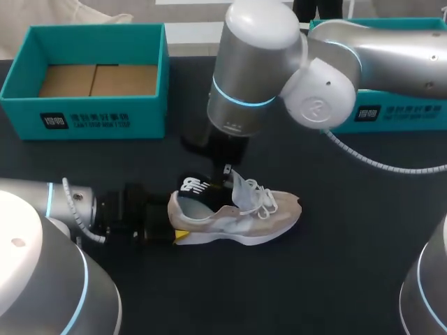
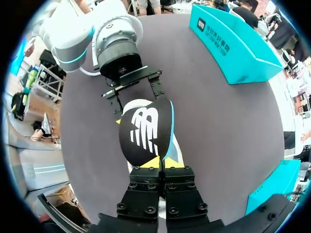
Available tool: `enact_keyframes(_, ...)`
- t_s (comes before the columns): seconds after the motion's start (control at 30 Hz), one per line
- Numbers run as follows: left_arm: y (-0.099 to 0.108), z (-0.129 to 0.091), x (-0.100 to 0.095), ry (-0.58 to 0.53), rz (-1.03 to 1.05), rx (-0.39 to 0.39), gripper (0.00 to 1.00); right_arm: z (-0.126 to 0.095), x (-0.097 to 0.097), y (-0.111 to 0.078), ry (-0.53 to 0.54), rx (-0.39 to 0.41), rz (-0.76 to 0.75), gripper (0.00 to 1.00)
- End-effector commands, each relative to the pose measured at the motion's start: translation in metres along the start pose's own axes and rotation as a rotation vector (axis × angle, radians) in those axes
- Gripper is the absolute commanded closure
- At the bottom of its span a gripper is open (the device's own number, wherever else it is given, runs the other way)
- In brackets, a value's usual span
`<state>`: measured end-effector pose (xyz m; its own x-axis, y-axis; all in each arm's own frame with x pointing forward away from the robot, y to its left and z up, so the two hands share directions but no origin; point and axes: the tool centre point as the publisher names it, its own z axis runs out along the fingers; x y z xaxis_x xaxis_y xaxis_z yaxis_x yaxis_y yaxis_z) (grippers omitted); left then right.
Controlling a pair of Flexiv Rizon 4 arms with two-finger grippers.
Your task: Take the shoe out of the shoebox, open the shoe tongue, remove and reinsert the insole, then place the shoe into the shoebox
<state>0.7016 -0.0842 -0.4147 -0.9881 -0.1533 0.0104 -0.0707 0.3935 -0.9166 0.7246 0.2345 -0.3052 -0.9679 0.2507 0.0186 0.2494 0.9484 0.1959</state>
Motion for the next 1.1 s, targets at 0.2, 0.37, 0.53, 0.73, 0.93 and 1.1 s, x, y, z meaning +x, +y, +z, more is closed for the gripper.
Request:
enact_keyframes(0.2, 0.002, 0.001, 0.000, -0.001, 0.000, -0.003, 1.00, -0.009, -0.001, -0.005, 0.007, 0.023, -0.004, 1.00)
enact_keyframes(0.37, 0.002, 0.001, 0.000, -0.001, 0.000, -0.003, 1.00, -0.009, -0.003, -0.002, 0.034, 0.002, -0.015, 1.00)
enact_keyframes(0.53, 0.002, 0.001, 0.000, -0.001, 0.000, -0.003, 1.00, -0.008, -0.002, 0.014, 0.068, -0.047, -0.041, 1.00)
enact_keyframes(0.73, 0.002, 0.001, 0.000, -0.001, 0.000, -0.003, 1.00, -0.002, 0.000, 0.030, 0.095, -0.102, -0.070, 1.00)
enact_keyframes(0.93, 0.002, 0.001, 0.000, -0.001, 0.000, -0.003, 1.00, 0.007, 0.001, 0.043, 0.132, -0.120, -0.086, 1.00)
enact_keyframes(1.1, 0.002, 0.001, 0.000, -0.001, 0.000, -0.003, 1.00, 0.010, 0.001, 0.050, 0.146, -0.136, -0.088, 1.00)
